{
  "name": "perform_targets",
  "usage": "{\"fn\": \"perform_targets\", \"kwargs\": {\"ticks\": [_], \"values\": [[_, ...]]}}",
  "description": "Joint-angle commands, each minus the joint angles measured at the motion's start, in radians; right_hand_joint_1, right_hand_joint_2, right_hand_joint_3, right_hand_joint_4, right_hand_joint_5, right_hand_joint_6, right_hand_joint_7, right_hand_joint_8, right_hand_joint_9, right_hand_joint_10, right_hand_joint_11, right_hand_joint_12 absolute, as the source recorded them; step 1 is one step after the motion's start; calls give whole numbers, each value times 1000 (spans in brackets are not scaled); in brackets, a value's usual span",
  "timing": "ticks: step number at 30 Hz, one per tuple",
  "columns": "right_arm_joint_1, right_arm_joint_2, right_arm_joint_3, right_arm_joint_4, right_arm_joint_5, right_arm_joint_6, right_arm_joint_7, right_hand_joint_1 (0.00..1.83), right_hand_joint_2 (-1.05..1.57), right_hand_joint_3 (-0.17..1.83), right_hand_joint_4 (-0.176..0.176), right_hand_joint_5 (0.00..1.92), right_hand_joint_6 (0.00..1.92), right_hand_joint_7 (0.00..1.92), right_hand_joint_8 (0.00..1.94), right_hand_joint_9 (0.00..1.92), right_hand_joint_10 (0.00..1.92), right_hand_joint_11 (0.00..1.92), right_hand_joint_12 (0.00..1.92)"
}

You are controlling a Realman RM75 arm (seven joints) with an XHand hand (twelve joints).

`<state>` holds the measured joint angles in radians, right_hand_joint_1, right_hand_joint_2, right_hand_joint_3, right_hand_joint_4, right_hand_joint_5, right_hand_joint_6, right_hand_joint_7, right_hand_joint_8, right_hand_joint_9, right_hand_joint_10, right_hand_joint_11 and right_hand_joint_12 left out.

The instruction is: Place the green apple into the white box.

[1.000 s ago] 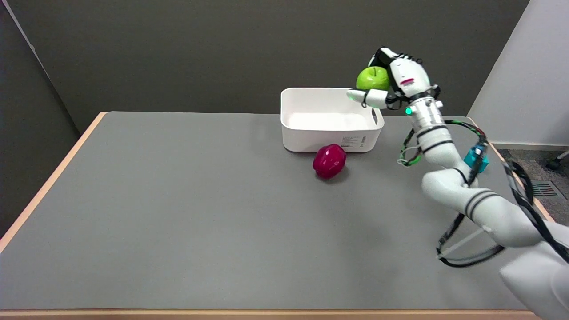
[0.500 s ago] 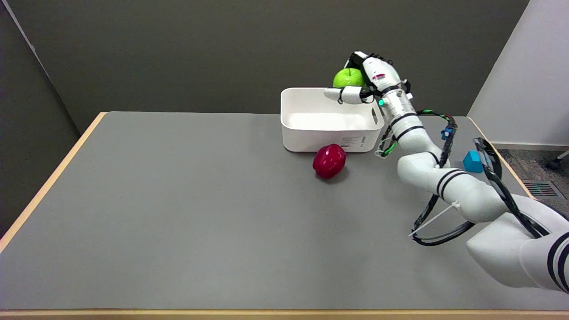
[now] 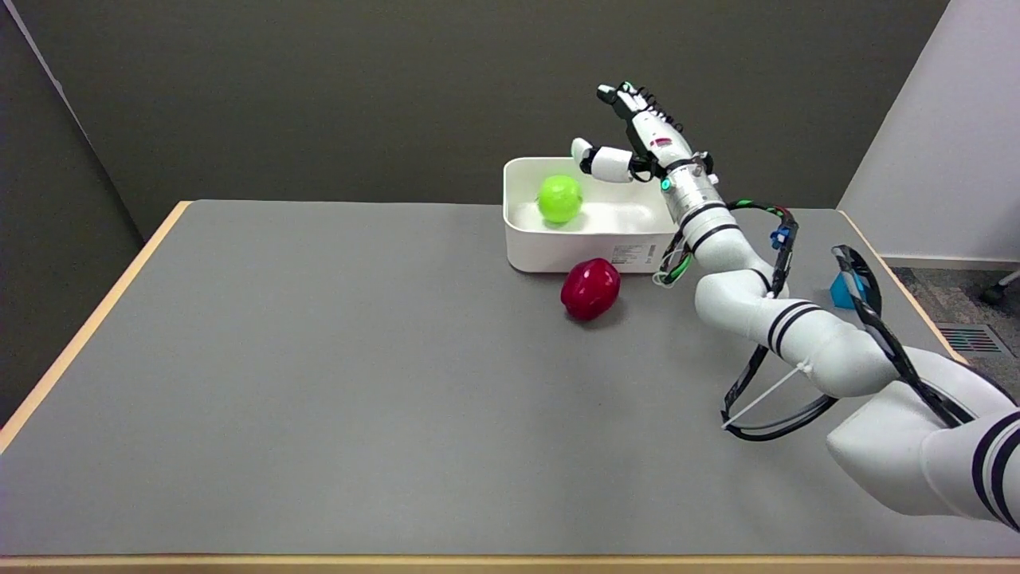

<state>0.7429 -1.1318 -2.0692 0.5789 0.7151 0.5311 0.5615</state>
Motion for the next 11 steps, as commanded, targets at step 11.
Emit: {"fn": "perform_targets", "kwargs": {"ticks": [11], "values": [[-735,191,294,754,294,585,183,441,699,806,46,171,355,175,272,-1,580,-1,862]]}}
